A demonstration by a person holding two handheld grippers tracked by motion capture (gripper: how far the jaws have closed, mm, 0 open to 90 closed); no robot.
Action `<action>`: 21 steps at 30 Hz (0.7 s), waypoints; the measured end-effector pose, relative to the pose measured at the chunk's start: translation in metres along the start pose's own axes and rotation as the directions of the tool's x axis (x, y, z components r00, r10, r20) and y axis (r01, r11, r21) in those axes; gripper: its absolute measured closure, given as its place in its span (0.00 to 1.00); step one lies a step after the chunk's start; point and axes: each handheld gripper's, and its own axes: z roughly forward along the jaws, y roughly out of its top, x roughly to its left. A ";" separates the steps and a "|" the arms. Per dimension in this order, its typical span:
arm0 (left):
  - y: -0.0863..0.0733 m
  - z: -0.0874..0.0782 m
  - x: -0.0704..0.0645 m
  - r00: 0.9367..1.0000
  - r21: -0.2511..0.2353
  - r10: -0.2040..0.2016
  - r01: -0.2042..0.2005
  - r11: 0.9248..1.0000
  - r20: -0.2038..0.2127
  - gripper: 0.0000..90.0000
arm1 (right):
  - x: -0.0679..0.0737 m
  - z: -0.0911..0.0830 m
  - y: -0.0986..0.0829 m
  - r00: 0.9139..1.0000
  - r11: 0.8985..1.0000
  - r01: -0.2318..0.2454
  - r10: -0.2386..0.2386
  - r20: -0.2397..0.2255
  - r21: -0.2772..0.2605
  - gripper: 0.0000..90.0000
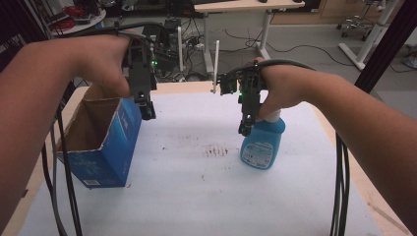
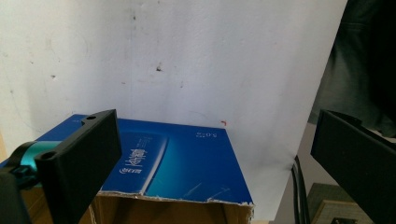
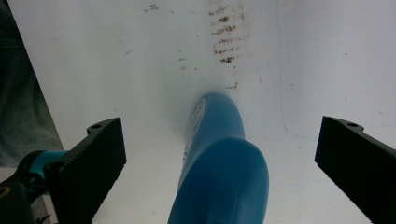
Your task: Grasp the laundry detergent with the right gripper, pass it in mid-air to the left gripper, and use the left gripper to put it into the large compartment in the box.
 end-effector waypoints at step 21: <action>-0.004 -0.003 -0.009 1.000 -0.003 0.007 -0.007 1.000 -0.022 0.02 | -0.008 -0.007 -0.016 0.983 0.925 -0.161 0.183 0.030 -0.343 0.01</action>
